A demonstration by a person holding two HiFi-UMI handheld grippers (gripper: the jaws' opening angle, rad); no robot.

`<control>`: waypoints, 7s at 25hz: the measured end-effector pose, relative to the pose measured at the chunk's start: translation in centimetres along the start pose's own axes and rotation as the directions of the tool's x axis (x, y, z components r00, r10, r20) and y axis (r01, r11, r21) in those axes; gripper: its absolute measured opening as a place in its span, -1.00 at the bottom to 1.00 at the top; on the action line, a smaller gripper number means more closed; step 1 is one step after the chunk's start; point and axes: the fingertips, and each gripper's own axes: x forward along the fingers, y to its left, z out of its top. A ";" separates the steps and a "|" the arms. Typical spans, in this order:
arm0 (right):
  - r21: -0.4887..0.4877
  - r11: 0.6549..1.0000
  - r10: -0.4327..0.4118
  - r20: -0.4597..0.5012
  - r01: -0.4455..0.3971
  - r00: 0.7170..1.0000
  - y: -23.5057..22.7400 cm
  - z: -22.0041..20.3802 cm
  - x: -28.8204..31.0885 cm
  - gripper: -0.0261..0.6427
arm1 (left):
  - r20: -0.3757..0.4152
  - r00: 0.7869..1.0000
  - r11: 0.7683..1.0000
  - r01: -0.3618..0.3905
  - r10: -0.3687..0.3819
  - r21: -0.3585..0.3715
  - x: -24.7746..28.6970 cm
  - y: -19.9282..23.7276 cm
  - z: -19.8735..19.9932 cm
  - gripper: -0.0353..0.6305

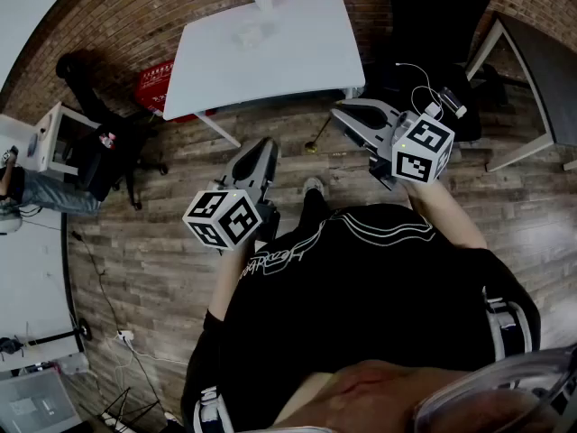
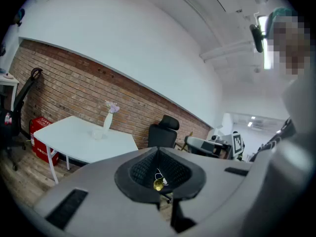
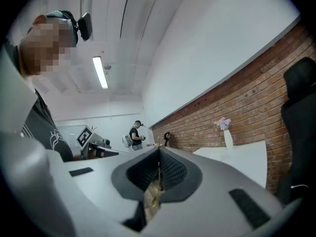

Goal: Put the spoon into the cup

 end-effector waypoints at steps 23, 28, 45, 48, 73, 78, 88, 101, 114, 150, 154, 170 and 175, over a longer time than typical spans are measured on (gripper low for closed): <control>0.043 0.999 -0.018 -0.017 0.019 1.000 -4.5 -1.0 5.8 -0.92 | 0.019 1.000 0.999 0.010 -0.009 -0.040 2.9 6.1 1.2 -0.87; 0.055 0.998 -0.021 -0.020 0.023 1.000 -7.6 0.1 10.2 -0.92 | 0.032 0.999 0.999 0.008 -0.007 -0.054 4.9 10.7 3.8 -0.87; 0.134 0.983 -0.123 -0.044 0.128 0.991 -24.5 2.2 27.7 -0.92 | -0.066 0.995 0.993 0.068 -0.075 -0.095 18.8 30.0 13.0 -0.87; 0.138 0.977 -0.161 -0.031 0.163 0.987 -27.4 2.6 30.2 -0.92 | -0.084 0.992 0.991 0.087 -0.095 -0.102 21.2 33.3 13.9 -0.87; 0.142 0.967 -0.200 -0.093 0.212 0.975 -38.9 1.9 40.0 -0.93 | -0.146 0.986 0.980 0.056 -0.084 -0.191 29.7 44.7 13.8 -0.87; 0.147 0.969 -0.184 -0.098 0.197 0.978 -40.5 2.1 41.6 -0.93 | -0.151 0.986 0.980 0.034 -0.064 -0.197 30.9 46.0 14.4 -0.87; 0.180 0.962 -0.182 -0.131 0.204 0.974 -45.7 0.6 46.0 -0.93 | -0.208 0.977 0.973 0.001 -0.051 -0.233 34.2 49.8 14.2 -0.87; 0.209 0.952 -0.187 -0.187 0.225 0.964 -49.7 -3.0 48.2 -0.92 | -0.260 0.965 0.963 -0.045 -0.026 -0.265 36.1 52.4 11.8 -0.87; 0.202 0.958 -0.151 -0.252 0.205 0.956 -51.4 -7.0 49.0 -0.92 | -0.302 0.953 0.954 -0.095 0.005 -0.284 37.4 54.0 9.3 -0.87; 0.295 0.939 -0.088 -0.287 0.176 0.954 -54.4 -12.4 51.1 -0.92 | -0.353 0.936 0.936 -0.130 0.006 -0.327 38.5 56.3 6.6 -0.87; 0.321 0.929 -0.090 -0.281 0.182 0.956 -54.8 -12.7 51.1 -0.92 | -0.354 0.935 0.936 -0.133 0.009 -0.326 38.3 56.3 6.4 -0.87; 0.301 0.901 -0.241 -0.252 0.313 0.937 -55.7 -10.2 47.5 -0.61 | -0.310 0.950 0.944 -0.138 0.041 -0.298 36.0 55.5 8.1 -0.87; 0.253 0.922 -0.245 -0.209 0.294 0.947 -52.5 -7.3 45.7 -0.61 | -0.275 0.960 0.953 -0.123 0.044 -0.276 34.7 54.0 9.4 -0.87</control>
